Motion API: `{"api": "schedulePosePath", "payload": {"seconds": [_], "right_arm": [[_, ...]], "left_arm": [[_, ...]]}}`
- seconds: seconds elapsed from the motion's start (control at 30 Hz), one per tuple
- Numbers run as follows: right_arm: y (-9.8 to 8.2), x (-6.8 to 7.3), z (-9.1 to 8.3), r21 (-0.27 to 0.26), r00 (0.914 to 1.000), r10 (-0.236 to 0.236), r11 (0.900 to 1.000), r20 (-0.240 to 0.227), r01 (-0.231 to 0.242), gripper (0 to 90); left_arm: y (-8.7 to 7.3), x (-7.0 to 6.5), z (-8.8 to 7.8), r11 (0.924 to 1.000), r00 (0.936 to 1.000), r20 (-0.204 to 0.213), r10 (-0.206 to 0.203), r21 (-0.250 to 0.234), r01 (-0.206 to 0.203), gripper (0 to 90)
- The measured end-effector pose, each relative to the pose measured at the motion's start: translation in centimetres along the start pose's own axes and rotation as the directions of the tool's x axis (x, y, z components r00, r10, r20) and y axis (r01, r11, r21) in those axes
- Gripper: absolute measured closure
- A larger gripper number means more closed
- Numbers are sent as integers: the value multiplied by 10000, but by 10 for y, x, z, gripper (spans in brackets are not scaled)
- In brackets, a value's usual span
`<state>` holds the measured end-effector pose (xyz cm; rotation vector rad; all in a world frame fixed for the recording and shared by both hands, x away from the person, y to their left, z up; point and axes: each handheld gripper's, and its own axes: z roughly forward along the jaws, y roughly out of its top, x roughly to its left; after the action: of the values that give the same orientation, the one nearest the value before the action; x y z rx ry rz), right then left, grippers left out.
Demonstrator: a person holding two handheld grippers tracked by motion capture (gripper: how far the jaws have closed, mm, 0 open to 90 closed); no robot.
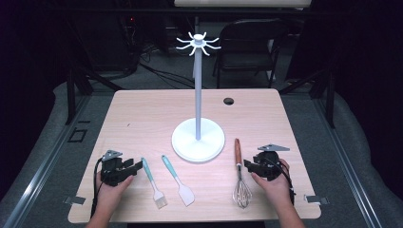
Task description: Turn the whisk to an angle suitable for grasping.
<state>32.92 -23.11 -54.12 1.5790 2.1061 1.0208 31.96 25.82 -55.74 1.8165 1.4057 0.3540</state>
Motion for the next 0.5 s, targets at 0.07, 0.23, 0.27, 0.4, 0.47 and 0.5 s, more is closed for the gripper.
{"api": "schedulePosePath", "payload": {"seconds": [0.07,0.23,0.27,0.4,0.47,0.5], "right_arm": [[2,1,4,-4,9998,128,9999,-156,-128,548],[7,3,11,293,9968,624,9977,-506,-610,571],[8,3,12,340,9968,597,9977,-530,-579,575],[9,4,16,467,9949,738,9964,-686,-707,584],[10,4,18,506,9947,791,9958,-655,-758,586],[11,3,19,605,9943,858,9948,-639,-820,594]], "left_arm": [[-1,1,-1,10000,10000,-27,-26,52,26,526],[-4,2,-1,9999,9998,-175,-7,106,9,526],[-4,2,-1,9999,9998,-202,-28,124,31,526],[-6,3,-2,9997,9996,-287,-28,241,35,526],[-6,2,-2,9998,9995,-326,-34,205,41,526],[-6,2,-2,9998,9994,-333,-41,195,48,526]]}}
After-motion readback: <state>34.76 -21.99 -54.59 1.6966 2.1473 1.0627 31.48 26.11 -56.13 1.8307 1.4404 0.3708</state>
